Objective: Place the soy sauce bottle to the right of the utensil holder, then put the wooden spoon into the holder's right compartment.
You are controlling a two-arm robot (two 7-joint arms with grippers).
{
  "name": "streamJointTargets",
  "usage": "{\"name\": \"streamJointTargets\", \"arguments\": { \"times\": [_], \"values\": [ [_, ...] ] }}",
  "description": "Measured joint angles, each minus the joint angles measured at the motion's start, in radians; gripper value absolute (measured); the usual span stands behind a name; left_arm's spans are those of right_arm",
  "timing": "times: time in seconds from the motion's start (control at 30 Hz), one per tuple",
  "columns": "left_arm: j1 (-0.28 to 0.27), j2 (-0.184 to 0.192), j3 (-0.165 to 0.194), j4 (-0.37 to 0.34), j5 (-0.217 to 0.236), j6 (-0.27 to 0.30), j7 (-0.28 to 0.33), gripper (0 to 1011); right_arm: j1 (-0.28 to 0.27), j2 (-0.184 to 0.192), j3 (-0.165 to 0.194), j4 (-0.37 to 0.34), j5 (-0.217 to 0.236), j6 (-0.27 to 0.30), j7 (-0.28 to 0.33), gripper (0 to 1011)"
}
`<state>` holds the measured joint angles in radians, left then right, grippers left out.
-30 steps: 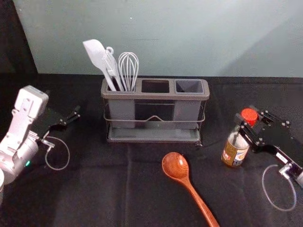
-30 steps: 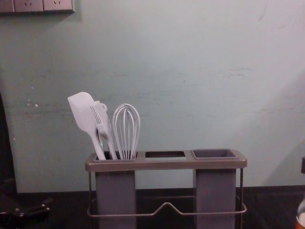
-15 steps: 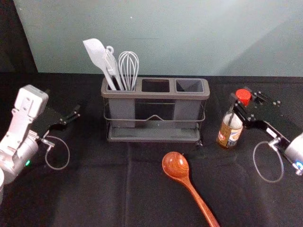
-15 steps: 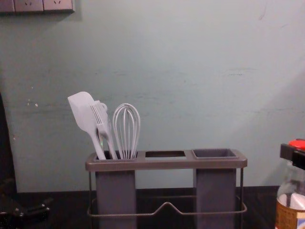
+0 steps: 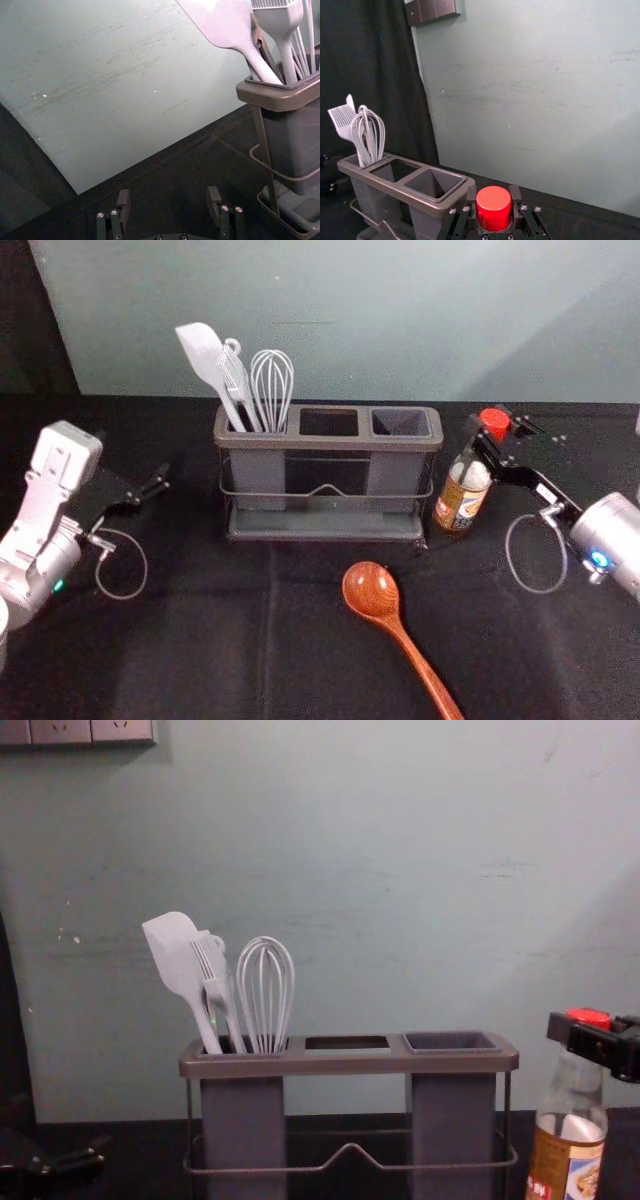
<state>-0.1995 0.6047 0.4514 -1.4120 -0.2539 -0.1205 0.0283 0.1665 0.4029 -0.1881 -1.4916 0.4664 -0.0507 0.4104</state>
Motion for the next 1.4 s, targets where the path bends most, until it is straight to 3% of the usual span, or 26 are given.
{"name": "streamJointTargets", "arguments": {
  "times": [0.6,0.83,1.23,1.4],
  "values": [
    [0.000,0.000,0.000,0.000,0.000,0.000,0.000,1005,0.038,-0.024,-0.028,0.068,-0.003,-0.026,-0.009,409],
    [0.000,0.000,0.000,0.000,0.000,0.000,0.000,1005,0.037,-0.025,-0.023,0.066,-0.006,-0.036,-0.014,628],
    [0.000,0.000,0.000,0.000,0.000,0.000,0.000,1005,0.015,-0.005,0.008,-0.004,-0.005,-0.044,-0.023,997],
    [0.000,0.000,0.000,0.000,0.000,0.000,0.000,1005,0.003,0.000,0.018,-0.039,-0.006,-0.048,-0.027,1000]
  ]
}}
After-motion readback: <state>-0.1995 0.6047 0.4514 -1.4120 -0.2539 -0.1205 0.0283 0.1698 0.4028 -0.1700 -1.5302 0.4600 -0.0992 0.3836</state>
